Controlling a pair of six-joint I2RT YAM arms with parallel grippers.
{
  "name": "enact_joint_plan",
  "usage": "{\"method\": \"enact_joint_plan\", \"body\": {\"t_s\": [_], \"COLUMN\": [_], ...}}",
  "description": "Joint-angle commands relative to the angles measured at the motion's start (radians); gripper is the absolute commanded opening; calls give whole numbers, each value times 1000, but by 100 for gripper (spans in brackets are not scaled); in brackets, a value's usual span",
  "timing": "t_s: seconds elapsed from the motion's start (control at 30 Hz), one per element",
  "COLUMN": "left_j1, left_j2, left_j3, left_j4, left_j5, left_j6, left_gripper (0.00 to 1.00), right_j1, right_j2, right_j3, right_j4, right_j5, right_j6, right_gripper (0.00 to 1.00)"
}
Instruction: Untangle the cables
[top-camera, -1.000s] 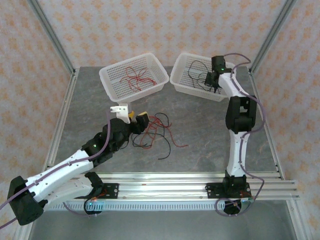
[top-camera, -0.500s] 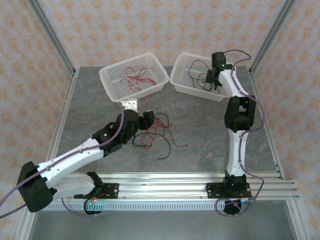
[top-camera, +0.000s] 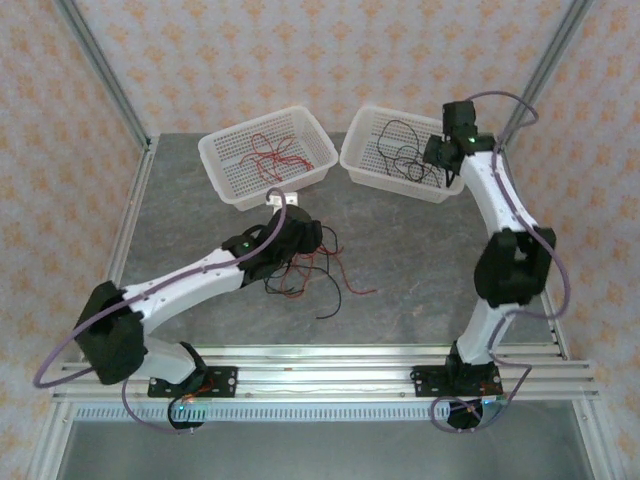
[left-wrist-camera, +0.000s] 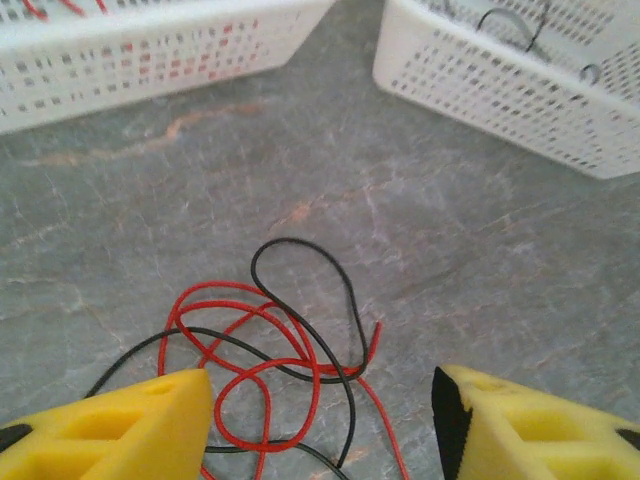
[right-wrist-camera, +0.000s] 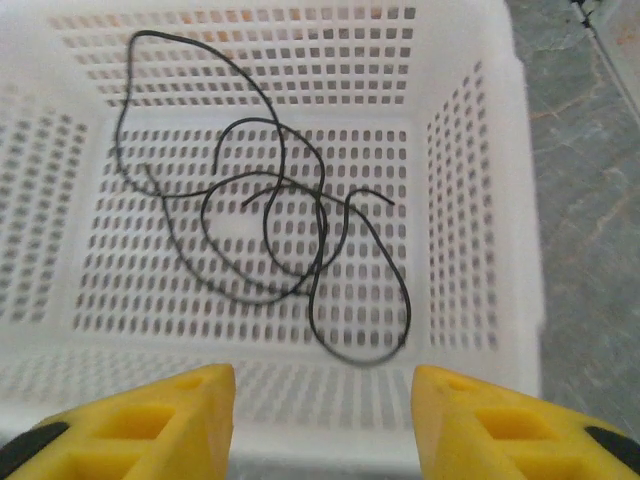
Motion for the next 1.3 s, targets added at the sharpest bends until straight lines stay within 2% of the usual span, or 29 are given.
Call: {"method": "enact_joint_plan", "body": {"t_s": [0.0, 0.17, 0.3, 0.7, 0.8, 1.0, 1.1, 1.27], "left_j1": [42, 71, 95, 135, 141, 142, 143, 141], "left_j2": [65, 144, 203, 357, 390, 409, 412, 385], "left_j3": [25, 39, 49, 136, 162, 198, 210, 195], "left_j4": [-9, 79, 126, 130, 133, 145, 139, 160], "left_j5": [84, 141, 183, 198, 190, 168, 165, 184], "left_j6": [-53, -94, -113, -115, -103, -92, -85, -83], "left_gripper": [58, 60, 62, 60, 51, 15, 0, 0], "right_j1": [39, 73, 81, 82, 82, 84, 85, 87], "right_j2": [-157, -338, -428, -524, -539, -592, -637, -712], "right_j3": [-174, -425, -543, -635, -652, -714, -767, -895], "right_j4": [81, 142, 169, 168, 168, 174, 197, 333], "right_j5": [-6, -55, -88, -96, -98, -122, -182, -412], "right_j6": [22, 39, 53, 66, 74, 103, 133, 255], "right_gripper": [48, 48, 48, 48, 48, 46, 45, 44]}}
